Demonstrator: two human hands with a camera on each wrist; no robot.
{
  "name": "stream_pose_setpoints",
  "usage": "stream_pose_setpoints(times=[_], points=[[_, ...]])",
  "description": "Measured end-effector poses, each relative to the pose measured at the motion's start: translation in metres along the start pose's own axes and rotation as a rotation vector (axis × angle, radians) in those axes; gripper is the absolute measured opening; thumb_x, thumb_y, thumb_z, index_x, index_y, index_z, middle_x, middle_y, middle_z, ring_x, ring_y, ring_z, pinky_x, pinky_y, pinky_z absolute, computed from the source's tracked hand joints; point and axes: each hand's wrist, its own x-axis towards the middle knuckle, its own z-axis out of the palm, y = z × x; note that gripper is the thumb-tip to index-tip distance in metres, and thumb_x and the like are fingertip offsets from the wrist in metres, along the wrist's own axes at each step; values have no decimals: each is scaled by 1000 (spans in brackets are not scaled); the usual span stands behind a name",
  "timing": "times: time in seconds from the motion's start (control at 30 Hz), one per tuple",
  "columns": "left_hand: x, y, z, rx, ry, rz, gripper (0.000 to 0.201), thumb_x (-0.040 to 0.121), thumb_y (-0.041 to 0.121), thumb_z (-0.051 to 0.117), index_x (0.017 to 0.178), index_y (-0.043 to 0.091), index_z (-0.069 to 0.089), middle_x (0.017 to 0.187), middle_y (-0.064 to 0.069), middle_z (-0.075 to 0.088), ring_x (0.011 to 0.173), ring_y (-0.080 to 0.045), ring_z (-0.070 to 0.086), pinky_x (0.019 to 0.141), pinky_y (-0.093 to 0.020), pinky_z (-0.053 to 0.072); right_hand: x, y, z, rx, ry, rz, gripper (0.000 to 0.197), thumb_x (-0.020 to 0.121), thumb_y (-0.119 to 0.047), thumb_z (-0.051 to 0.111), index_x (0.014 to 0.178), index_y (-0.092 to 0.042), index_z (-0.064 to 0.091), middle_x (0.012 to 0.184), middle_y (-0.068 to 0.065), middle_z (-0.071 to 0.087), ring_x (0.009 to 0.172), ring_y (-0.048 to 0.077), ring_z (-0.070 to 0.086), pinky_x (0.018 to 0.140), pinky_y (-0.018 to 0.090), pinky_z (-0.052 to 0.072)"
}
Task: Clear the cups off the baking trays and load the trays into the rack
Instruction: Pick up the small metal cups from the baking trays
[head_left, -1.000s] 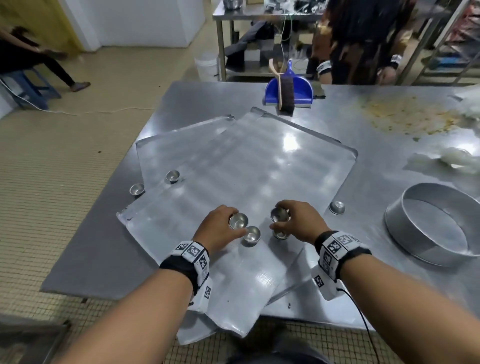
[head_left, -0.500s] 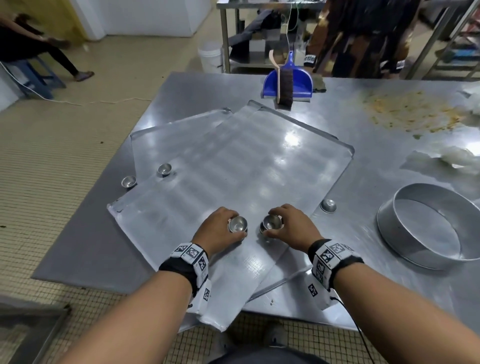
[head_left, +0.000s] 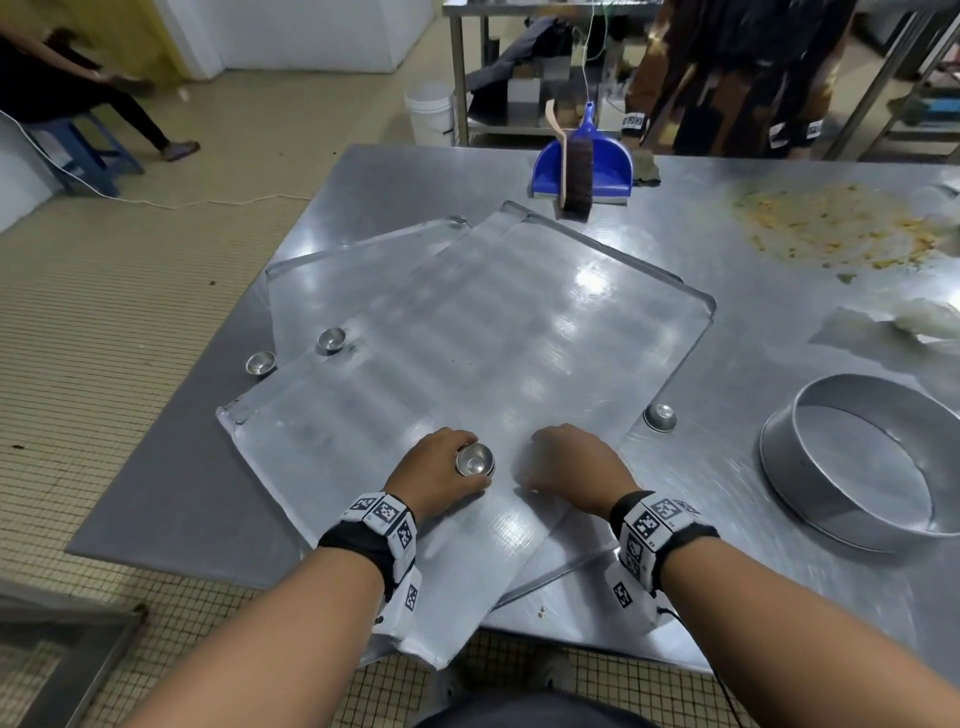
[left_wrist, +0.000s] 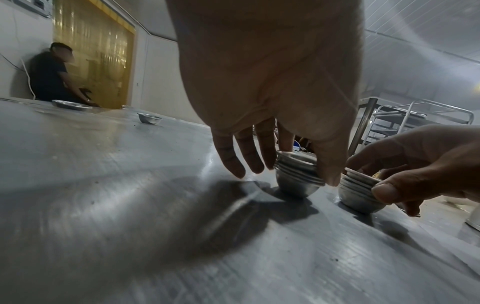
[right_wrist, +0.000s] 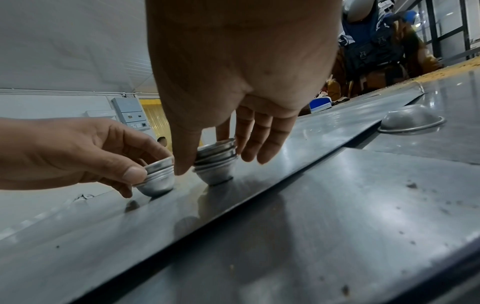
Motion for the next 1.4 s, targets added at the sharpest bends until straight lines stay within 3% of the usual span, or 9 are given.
stream_pose_setpoints(times=[0.27, 0.5, 0.83, 1.03, 1.13, 1.23, 1.4], points=[[2, -4, 2, -5, -11, 10, 63, 78, 38, 83, 134, 19, 60, 127, 1, 62, 115, -18, 60, 100, -37, 50, 1, 1, 4, 16, 1, 9, 57, 78, -46, 79, 129, -26, 61, 119, -1, 63, 110, 21, 60, 92, 37, 48], [2, -7, 3, 14, -12, 13, 63, 80, 40, 82, 135, 20, 59, 127, 2, 61, 116, -17, 58, 100, -36, 49, 2, 1, 7, 28, 14, 10, 64, 79, -49, 78, 135, -25, 59, 130, -3, 64, 117, 20, 60, 97, 35, 48], [1, -17, -1, 36, -2, -3, 68, 82, 43, 79, 142, 21, 54, 131, 2, 58, 122, -18, 55, 104, -34, 46, 5, -11, 13, 25, 2, -14, 63, 79, -47, 80, 134, -25, 59, 128, -3, 66, 115, 19, 61, 94, 35, 49], [1, -15, -3, 4, -25, -32, 83, 78, 55, 80, 148, 23, 47, 140, 4, 52, 129, -16, 51, 108, -35, 44, 6, -10, 10, 28, -41, -11, 80, 74, -60, 80, 141, -27, 53, 137, -3, 60, 122, 17, 58, 99, 34, 47], [-2, -10, -8, -62, 30, -47, 74, 88, 63, 65, 147, 22, 49, 142, 4, 50, 127, -14, 53, 106, -33, 44, 8, -9, 2, 30, -8, -23, 74, 80, -67, 70, 140, -28, 54, 138, -4, 57, 114, 15, 61, 94, 32, 49], [-5, -8, -18, -110, 123, -45, 54, 98, 56, 54, 139, 21, 57, 137, 1, 57, 114, -12, 57, 97, -28, 44, 16, -16, -13, -19, 80, -75, 56, 88, -67, 59, 129, -28, 63, 131, -6, 60, 104, 14, 63, 86, 33, 52], [-14, -20, -48, -51, 252, -80, 42, 96, 49, 61, 128, 21, 65, 103, 3, 66, 97, -17, 63, 88, -32, 51, 42, -56, -41, -71, 198, -207, 38, 94, -56, 60, 116, -27, 70, 116, -8, 67, 93, 13, 65, 79, 32, 52]])
